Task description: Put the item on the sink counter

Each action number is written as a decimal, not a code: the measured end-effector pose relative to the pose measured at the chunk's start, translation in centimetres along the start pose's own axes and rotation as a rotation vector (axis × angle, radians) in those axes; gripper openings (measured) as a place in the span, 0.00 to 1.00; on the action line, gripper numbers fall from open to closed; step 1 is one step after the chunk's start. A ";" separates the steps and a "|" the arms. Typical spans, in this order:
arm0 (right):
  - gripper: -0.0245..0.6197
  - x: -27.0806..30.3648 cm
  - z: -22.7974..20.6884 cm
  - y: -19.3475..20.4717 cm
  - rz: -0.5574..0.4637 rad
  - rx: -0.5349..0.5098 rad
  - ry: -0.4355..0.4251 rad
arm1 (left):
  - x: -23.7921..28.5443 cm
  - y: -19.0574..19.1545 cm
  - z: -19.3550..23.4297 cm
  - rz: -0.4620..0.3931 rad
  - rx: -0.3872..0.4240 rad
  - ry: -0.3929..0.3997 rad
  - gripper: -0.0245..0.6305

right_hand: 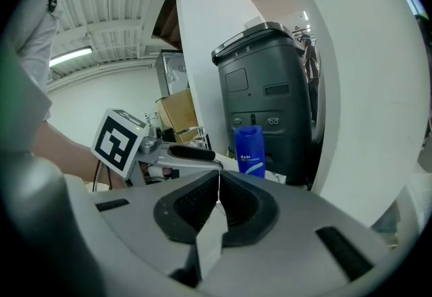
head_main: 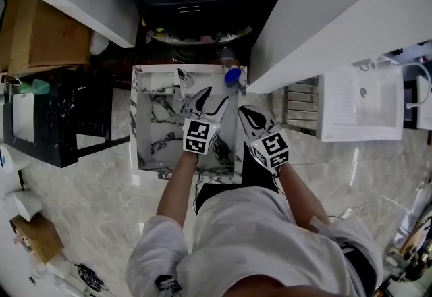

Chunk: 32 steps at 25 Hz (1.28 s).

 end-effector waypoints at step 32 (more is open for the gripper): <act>0.05 -5.4 14.1 1.1 -0.151 -0.139 0.156 | -20.9 0.5 -5.2 -0.033 -0.059 -0.295 0.05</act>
Point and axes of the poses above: the fingertips, and each gripper's own axes: x forward along the fingers, z to its left, y out of its underside, the point moved 10 cm from there along -x, backward along the fingers, and after that the axes turned 7 degrees about x, right-handed, at the moved point
